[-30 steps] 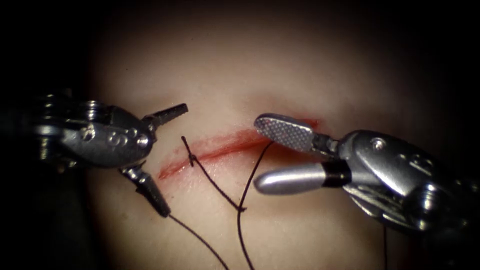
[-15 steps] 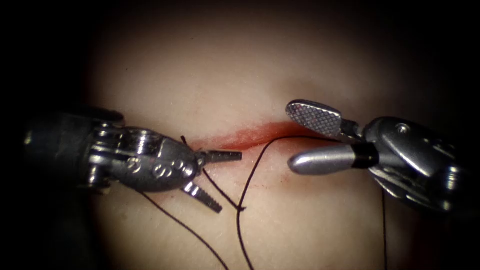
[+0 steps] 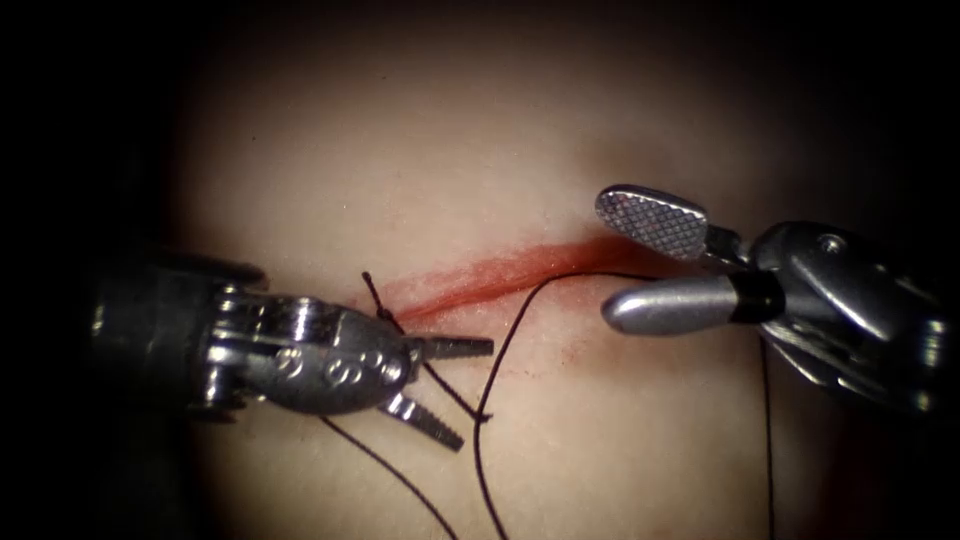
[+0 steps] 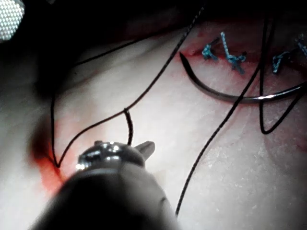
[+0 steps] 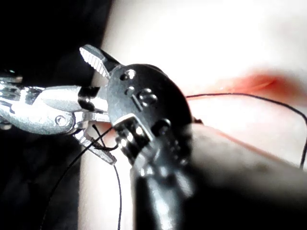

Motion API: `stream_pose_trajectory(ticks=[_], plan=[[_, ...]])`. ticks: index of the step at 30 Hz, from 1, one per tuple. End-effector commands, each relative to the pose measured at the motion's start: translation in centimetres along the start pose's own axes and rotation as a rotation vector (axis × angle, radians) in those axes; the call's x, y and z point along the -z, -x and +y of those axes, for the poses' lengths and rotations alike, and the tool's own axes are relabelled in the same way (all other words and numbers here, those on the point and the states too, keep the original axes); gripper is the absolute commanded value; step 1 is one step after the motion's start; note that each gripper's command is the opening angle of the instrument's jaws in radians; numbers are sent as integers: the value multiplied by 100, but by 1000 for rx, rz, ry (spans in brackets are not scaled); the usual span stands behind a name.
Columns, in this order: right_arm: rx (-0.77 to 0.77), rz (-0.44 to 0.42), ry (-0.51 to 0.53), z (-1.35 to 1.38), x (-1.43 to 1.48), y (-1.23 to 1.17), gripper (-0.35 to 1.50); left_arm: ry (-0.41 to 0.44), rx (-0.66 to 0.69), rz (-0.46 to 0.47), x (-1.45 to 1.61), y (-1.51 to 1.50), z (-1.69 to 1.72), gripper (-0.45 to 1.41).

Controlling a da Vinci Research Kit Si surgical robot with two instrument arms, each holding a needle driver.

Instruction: Wound Closure

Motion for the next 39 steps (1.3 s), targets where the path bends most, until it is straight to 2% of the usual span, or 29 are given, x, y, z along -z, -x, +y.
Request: stream_pose_trajectory(ticks=[1,3,4,5,6,7,14,15,16,21,24,31,35,36,38,39], plan=[[0,1,0,3,-7,0,95,-2,8,-1,-8,0,-1,39],[-2,1,-1,4,-5,-2,95,3,43,-1,-12,-1,-2,22],[6,3,3,6,-2,-5,95,12,87,0,-15,-2,-3,-12],[6,3,3,6,-2,-5,95,12,87,0,-15,-2,-3,-12],[4,4,3,7,-1,-7,95,21,113,2,-16,-2,-3,-40],[8,5,7,8,1,-9,95,28,144,3,-17,-3,-4,-45],[8,8,13,8,3,-15,90,60,374,-1,-16,3,-11,-45],[8,9,13,7,2,-15,88,17,445,-6,-10,9,-15,-45],[8,9,13,7,2,-15,88,17,445,-6,-10,9,-15,-45],[11,10,17,7,-5,-12,85,-52,647,39,22,33,-28,-45],[17,11,21,8,-11,-7,80,-122,758,55,43,51,-35,-45],[46,14,35,16,-33,15,78,-222,912,87,74,79,-46,-45],[61,-12,53,25,-42,27,63,-223,935,81,73,89,-41,-45],[63,-23,66,26,-43,28,51,-218,939,77,73,90,-40,-45],[68,-48,100,30,-48,31,3,-228,953,76,71,91,-39,-45],[80,-65,133,32,-51,35,-9,-232,963,77,70,91,-40,-45]])
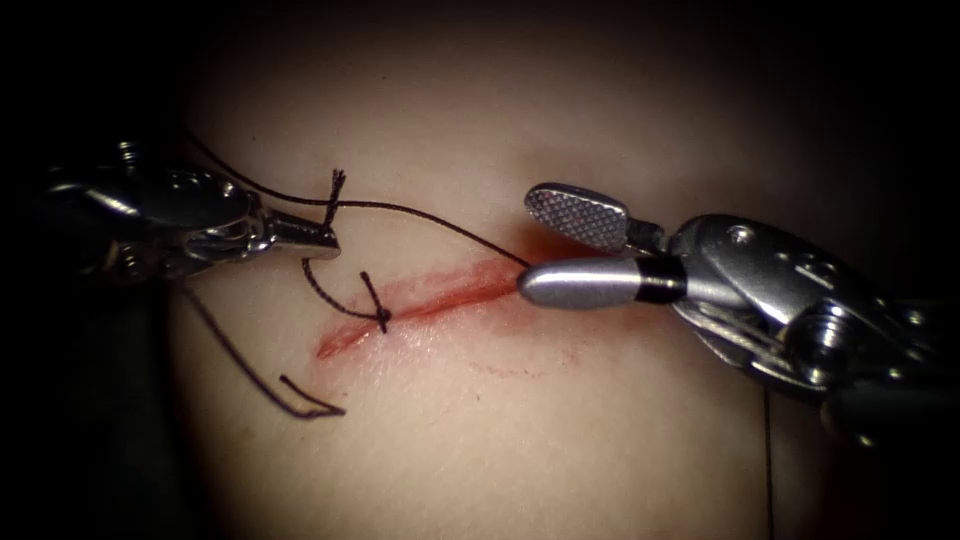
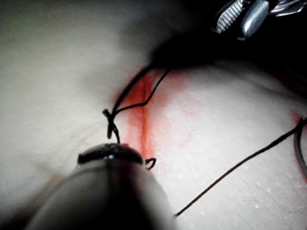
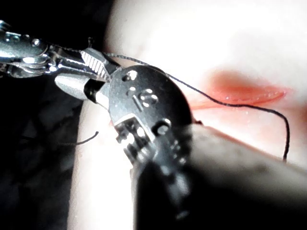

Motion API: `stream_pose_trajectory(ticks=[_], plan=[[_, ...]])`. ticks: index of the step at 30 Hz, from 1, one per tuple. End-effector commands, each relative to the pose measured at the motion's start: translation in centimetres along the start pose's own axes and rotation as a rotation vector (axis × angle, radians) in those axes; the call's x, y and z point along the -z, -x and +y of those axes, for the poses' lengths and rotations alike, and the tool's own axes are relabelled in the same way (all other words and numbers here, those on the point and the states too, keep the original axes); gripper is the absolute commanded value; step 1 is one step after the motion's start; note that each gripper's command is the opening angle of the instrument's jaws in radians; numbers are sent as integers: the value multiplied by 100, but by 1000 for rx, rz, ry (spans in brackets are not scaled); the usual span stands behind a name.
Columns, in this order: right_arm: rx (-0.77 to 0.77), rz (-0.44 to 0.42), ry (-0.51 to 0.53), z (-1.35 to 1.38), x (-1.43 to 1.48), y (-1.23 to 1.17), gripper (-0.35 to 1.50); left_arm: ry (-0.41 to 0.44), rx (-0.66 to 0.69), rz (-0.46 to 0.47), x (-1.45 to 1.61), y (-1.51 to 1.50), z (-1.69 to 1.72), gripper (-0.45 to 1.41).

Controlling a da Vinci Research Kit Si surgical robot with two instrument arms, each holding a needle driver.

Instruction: Wound Closure

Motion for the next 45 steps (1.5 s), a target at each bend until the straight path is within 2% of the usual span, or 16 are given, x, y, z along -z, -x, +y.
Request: stream_pose_trajectory(ticks=[1,3,5,9,13,16,20,22,27,31,35,38,45], plan=[[7,-20,34,4,-15,8,-17,0,11,6,-9,-2,1,-45],[27,-48,95,6,-23,22,-21,12,20,29,-8,-6,2,-45],[45,-87,113,8,-30,36,-17,34,33,67,-8,-11,6,-45],[222,-250,102,8,-44,62,18,90,58,139,-5,-23,15,-45],[264,-312,126,9,-58,71,56,168,70,211,0,-39,26,-45],[269,-314,134,11,-66,75,58,205,60,251,3,-48,35,-45],[278,-317,131,17,-75,87,60,233,12,242,1,-51,42,-45],[284,-325,112,23,-80,96,73,241,7,252,0,-52,44,-45],[291,-335,99,34,-89,117,66,258,7,266,0,-53,46,-45],[290,-338,102,45,-98,129,75,259,6,265,0,-53,46,-45],[289,-325,108,51,-107,130,83,259,6,265,0,-53,46,-45],[282,-307,107,52,-111,129,75,259,6,265,0,-53,46,-45],[277,-274,105,51,-122,125,75,258,-6,267,0,-53,46,-45]])
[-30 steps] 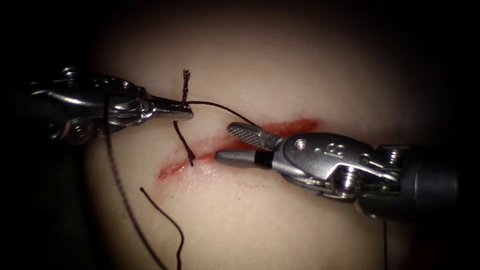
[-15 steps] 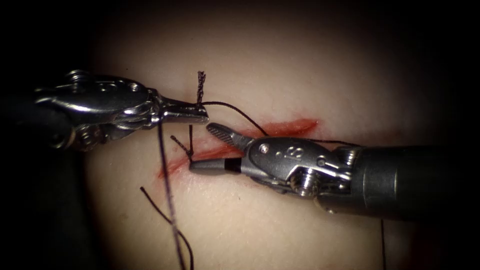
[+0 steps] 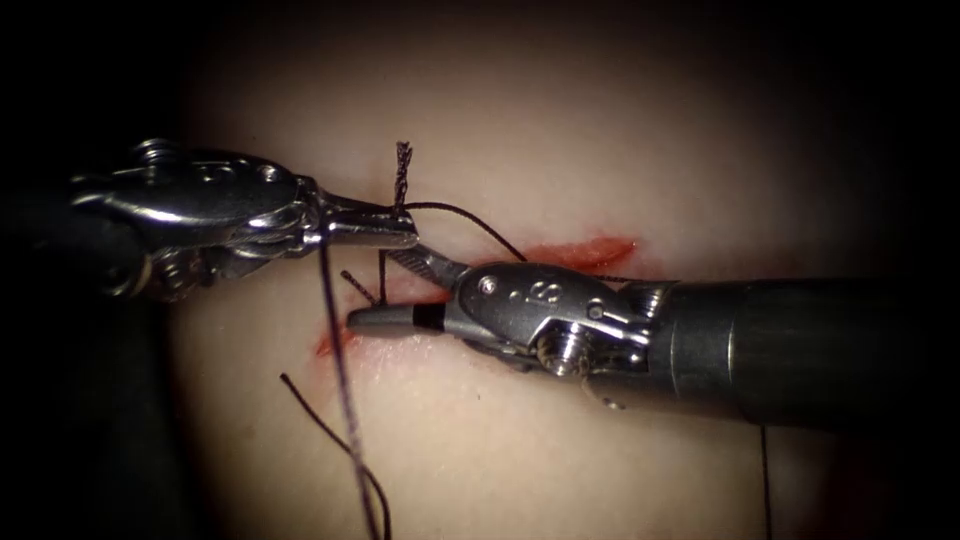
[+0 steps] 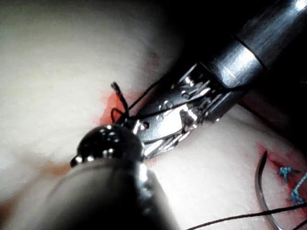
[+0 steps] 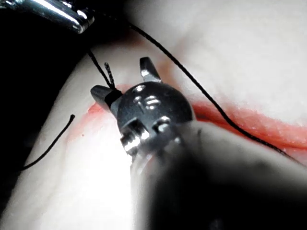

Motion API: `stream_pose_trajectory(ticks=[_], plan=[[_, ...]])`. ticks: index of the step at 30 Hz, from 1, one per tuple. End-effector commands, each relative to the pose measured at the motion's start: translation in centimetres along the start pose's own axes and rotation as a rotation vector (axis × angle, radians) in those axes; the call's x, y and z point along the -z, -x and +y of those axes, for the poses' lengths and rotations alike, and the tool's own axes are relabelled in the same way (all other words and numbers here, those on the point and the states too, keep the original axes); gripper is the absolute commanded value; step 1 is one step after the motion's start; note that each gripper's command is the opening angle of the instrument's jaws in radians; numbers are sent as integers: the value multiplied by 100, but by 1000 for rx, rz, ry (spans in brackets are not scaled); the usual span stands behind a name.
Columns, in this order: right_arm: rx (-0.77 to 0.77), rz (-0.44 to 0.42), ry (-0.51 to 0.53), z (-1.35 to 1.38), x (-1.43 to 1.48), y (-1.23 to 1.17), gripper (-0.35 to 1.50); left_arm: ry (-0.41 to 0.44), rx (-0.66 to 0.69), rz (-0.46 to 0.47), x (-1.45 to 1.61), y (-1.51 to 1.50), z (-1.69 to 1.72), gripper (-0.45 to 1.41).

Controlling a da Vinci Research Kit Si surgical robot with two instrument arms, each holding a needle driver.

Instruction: Wound Closure

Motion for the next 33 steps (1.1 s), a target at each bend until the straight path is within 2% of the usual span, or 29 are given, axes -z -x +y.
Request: stream_pose_trajectory(ticks=[1,9,17,28,31,33], plan=[[0,6,-1,-1,-11,-4,78,0,-2,1,-6,2,-2,-45],[-15,20,5,-6,-27,-11,75,-1,-2,1,-7,2,-2,-45],[-30,38,15,-5,-45,-15,87,-1,-2,1,-7,2,-2,-45],[-31,49,18,-3,-52,-16,82,0,-1,1,-7,2,-1,-45],[-32,67,14,-4,-52,-17,58,0,-2,1,-7,2,-1,-45],[-33,70,13,-4,-50,-18,18,0,-2,1,-7,2,-1,-45]])
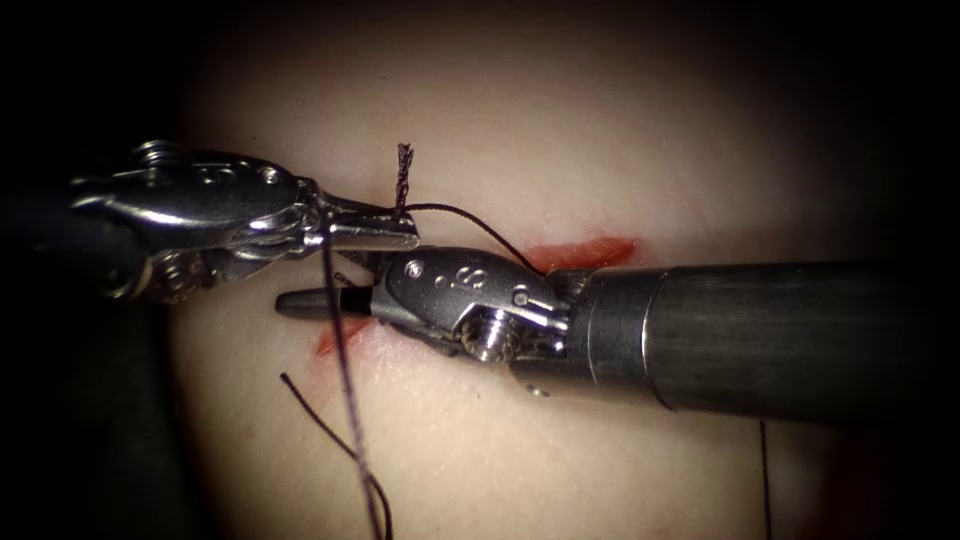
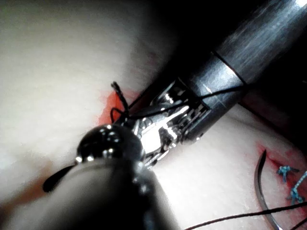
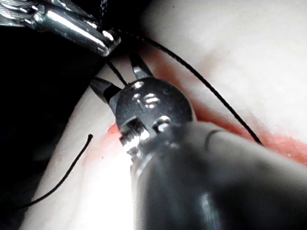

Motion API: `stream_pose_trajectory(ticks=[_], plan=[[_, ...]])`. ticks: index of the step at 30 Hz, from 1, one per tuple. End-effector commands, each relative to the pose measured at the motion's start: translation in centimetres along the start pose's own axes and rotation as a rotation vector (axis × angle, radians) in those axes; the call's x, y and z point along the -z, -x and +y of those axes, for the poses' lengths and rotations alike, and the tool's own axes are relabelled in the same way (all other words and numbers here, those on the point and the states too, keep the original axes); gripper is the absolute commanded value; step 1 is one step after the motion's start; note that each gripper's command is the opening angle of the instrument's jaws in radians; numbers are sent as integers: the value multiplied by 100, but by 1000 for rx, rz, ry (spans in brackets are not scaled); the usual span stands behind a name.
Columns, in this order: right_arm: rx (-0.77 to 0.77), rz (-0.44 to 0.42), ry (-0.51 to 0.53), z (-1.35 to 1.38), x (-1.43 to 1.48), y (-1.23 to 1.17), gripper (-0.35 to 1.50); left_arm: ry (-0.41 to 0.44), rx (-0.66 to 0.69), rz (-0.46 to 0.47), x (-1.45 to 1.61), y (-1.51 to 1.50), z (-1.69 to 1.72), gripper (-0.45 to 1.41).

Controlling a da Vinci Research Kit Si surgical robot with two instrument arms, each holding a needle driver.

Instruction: Wound Closure

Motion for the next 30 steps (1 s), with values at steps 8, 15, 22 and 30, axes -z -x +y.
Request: stream_pose_trajectory(ticks=[8,15,22,30], plan=[[-18,23,-40,-1,-4,-2,-35,0,-1,0,-7,3,-2,-45],[-30,30,-43,1,1,-7,-35,2,-1,-1,-6,3,-2,-45],[-68,90,18,18,24,-31,-35,-60,-4,42,25,-13,-15,-45],[-79,140,82,33,89,-71,103,-36,-104,-77,56,20,-39,-45]])
